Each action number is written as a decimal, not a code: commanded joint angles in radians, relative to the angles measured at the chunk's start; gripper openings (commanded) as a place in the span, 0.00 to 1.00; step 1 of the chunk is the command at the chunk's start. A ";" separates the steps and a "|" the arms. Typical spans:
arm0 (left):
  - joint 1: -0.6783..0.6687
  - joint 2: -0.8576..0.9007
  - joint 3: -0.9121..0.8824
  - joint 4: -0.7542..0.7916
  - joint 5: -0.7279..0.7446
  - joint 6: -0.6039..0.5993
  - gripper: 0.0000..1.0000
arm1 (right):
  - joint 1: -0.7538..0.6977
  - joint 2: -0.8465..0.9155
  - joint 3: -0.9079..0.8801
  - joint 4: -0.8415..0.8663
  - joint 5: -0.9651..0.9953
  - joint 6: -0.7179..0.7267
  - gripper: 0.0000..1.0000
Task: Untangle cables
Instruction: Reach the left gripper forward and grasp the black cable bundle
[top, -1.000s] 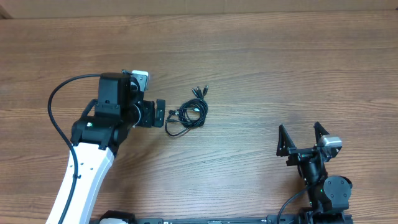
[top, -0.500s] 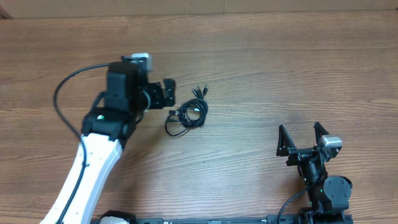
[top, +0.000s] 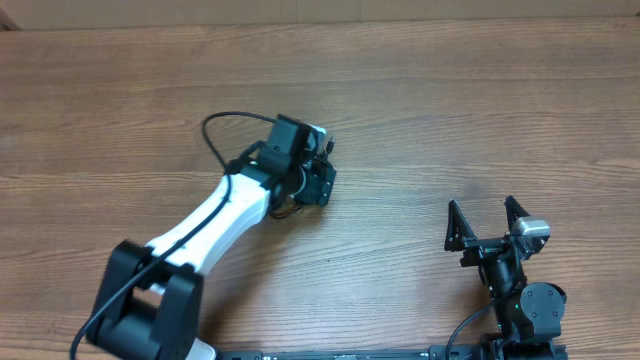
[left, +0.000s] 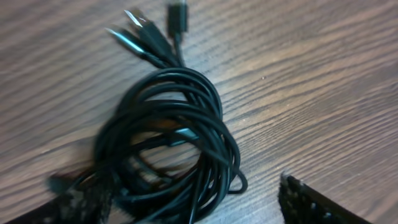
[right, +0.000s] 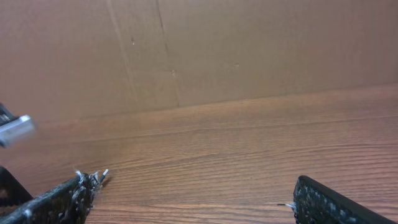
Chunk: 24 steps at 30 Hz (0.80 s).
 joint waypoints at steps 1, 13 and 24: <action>-0.023 0.048 0.016 0.030 -0.003 0.043 0.80 | 0.005 -0.008 -0.010 0.003 0.002 -0.004 1.00; -0.060 0.126 0.016 0.068 0.000 0.042 0.61 | 0.005 -0.008 -0.010 0.003 0.002 -0.004 1.00; -0.117 0.138 0.016 0.127 -0.094 0.042 0.36 | 0.005 -0.008 -0.010 0.003 0.002 -0.004 1.00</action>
